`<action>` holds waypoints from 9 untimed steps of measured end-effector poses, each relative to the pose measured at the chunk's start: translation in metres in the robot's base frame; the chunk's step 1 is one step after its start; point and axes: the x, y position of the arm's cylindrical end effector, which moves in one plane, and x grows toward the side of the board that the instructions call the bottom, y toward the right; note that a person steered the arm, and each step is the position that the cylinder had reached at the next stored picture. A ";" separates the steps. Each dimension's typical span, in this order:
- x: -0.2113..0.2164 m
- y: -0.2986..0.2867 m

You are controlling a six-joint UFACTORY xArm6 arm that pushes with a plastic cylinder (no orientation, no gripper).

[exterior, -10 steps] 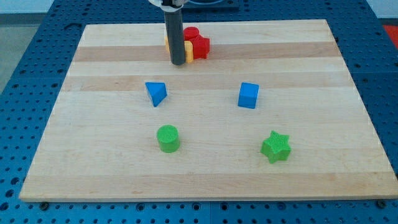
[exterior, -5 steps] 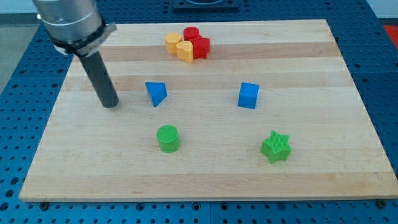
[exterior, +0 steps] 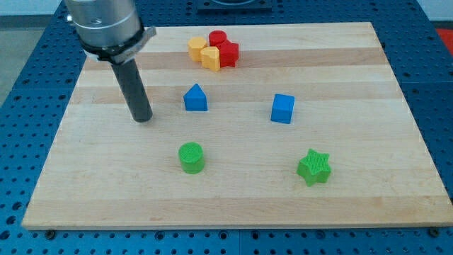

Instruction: Slide the blue triangle towards blue cube

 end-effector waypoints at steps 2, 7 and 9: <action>-0.033 0.055; -0.002 0.070; 0.004 0.136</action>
